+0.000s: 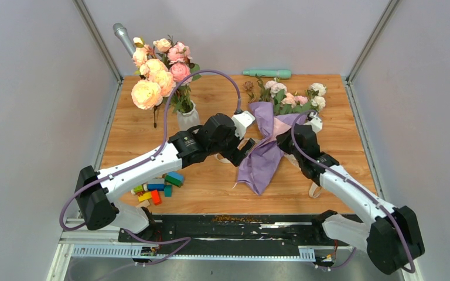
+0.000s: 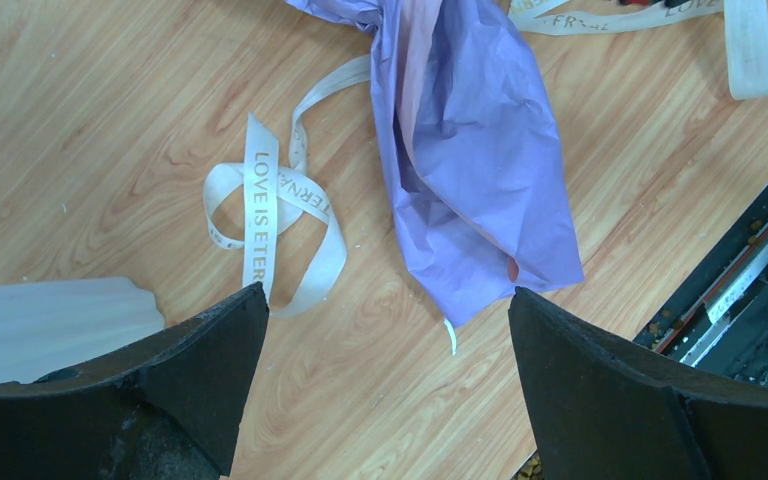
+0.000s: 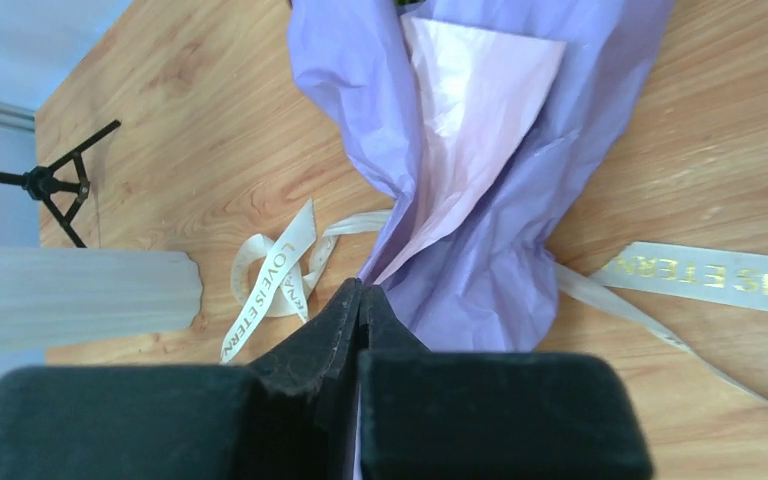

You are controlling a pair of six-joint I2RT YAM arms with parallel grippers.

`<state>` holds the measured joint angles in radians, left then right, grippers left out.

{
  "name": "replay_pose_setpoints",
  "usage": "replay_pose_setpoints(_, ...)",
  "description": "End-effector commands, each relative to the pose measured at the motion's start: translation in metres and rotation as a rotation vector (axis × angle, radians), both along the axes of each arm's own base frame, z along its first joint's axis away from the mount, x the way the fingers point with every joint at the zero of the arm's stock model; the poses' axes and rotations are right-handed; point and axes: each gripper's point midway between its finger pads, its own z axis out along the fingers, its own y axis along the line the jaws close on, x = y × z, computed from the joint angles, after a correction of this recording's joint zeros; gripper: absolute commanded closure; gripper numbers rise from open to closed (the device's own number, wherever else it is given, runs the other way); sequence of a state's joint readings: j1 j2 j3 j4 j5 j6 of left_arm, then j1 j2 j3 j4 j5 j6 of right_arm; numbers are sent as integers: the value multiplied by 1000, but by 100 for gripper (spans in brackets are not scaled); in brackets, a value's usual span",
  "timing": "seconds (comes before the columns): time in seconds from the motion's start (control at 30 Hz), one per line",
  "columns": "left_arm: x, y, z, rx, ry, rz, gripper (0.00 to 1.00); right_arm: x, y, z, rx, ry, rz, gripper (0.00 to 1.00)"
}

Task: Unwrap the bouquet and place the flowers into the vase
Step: Unfold the wrapping paper at the center of the board.

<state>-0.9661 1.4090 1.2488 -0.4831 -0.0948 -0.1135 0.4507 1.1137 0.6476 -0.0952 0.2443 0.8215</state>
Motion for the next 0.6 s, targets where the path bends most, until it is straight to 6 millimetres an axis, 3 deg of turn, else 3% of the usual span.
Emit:
replay_pose_setpoints(0.0,2,2,19,-39,-45,-3,3,-16,-30,-6,-119,8,-59,100)
replay_pose_setpoints(0.37,0,-6,17,-96,-2,33,3,-40,-54,-22,-199,17,-83,100)
replay_pose_setpoints(0.57,-1,-26,-7,-138,70,55,4,-49,-66,-20,-239,24,-103,100)
